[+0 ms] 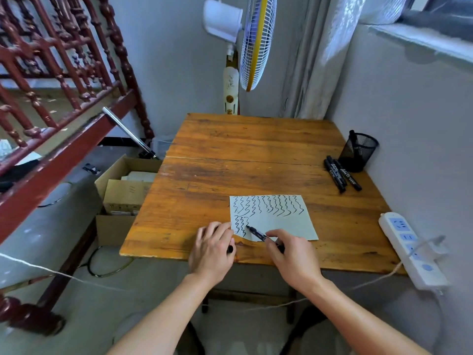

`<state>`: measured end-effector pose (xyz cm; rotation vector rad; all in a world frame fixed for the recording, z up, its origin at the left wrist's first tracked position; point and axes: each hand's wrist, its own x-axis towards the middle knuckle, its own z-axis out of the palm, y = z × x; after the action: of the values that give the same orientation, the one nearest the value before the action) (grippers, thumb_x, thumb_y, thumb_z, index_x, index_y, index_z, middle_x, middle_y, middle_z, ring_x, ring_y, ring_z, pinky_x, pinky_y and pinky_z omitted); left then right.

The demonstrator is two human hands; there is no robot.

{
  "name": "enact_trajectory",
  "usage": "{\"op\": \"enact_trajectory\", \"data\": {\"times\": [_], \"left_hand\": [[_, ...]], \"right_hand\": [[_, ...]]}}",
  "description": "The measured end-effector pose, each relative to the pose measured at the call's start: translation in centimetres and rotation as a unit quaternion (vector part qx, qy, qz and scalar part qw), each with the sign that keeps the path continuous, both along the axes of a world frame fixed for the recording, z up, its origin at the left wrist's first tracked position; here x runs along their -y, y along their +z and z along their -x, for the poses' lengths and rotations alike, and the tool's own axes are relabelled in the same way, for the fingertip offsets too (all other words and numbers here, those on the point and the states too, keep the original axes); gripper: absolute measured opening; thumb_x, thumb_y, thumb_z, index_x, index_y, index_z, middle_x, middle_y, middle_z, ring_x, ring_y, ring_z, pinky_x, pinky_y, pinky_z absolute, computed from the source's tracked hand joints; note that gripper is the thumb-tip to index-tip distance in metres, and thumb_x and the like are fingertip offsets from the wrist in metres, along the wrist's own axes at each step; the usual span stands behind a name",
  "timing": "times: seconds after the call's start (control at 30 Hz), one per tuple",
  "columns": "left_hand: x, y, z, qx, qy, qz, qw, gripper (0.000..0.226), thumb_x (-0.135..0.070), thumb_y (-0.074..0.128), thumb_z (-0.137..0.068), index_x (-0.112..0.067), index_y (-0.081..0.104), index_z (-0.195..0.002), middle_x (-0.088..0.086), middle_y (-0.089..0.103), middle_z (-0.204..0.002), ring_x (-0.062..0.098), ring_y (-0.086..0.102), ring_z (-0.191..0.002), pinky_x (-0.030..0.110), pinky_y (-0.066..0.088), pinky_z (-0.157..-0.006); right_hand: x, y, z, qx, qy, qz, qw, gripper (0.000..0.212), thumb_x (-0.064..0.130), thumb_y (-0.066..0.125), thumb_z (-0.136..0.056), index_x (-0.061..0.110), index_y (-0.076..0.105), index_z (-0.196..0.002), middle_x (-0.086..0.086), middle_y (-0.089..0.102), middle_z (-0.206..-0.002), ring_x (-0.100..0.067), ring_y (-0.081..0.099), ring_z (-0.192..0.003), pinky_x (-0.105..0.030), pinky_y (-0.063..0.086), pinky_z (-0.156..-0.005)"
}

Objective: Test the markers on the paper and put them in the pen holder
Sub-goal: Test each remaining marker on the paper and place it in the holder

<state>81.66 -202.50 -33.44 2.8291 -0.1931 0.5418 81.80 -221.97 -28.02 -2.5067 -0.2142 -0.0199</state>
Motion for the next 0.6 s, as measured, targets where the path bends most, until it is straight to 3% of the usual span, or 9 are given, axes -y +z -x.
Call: {"op": "enact_trajectory", "data": {"times": [0.1,0.2,0.37,0.6], "left_hand": [[0.0,-0.1,0.0,-0.001,0.002,-0.001,1.0,0.021,-0.023,0.048,-0.085,-0.016,0.063,-0.098,-0.002,0.063,-0.111,0.018,0.051,-0.105,0.038,0.043,-0.085],[0.0,-0.2,-0.1,0.003,0.004,0.0,1.0,0.019,-0.022,0.05,-0.085,-0.016,0.063,-0.098,-0.002,0.063,-0.111,0.018,0.051,-0.104,0.038,0.043,-0.085],[0.0,-0.1,-0.1,0.009,0.005,0.003,1.0,0.018,-0.021,0.052,-0.084,-0.016,0.063,-0.098,-0.002,0.064,-0.11,0.018,0.052,-0.104,0.038,0.044,-0.085],[0.0,0.2,0.1,0.004,0.0,0.003,1.0,0.018,-0.021,0.053,-0.084,-0.016,0.062,-0.098,-0.001,0.063,-0.111,0.018,0.053,-0.105,0.039,0.044,-0.085]], "right_hand": [[0.3,0.4,0.3,0.003,0.004,0.013,1.0,0.029,0.041,0.05,-0.096,0.029,0.064,-0.118,0.005,0.073,-0.093,-0.012,0.058,-0.072,-0.027,0.039,-0.059],[0.6,0.6,0.7,0.003,0.01,0.027,1.0,0.028,0.042,0.051,-0.095,0.03,0.065,-0.116,0.006,0.073,-0.093,-0.015,0.064,-0.08,-0.028,0.042,-0.061],[1.0,0.7,1.3,0.004,0.024,0.032,0.999,0.026,0.04,0.053,-0.094,0.029,0.066,-0.114,0.008,0.072,-0.087,-0.012,0.064,-0.077,-0.031,0.053,-0.066],[1.1,1.2,2.0,-0.003,0.017,0.0,1.0,0.024,0.038,0.054,-0.095,0.029,0.067,-0.113,0.01,0.068,-0.086,-0.009,0.061,-0.072,-0.026,0.048,-0.059]]}}
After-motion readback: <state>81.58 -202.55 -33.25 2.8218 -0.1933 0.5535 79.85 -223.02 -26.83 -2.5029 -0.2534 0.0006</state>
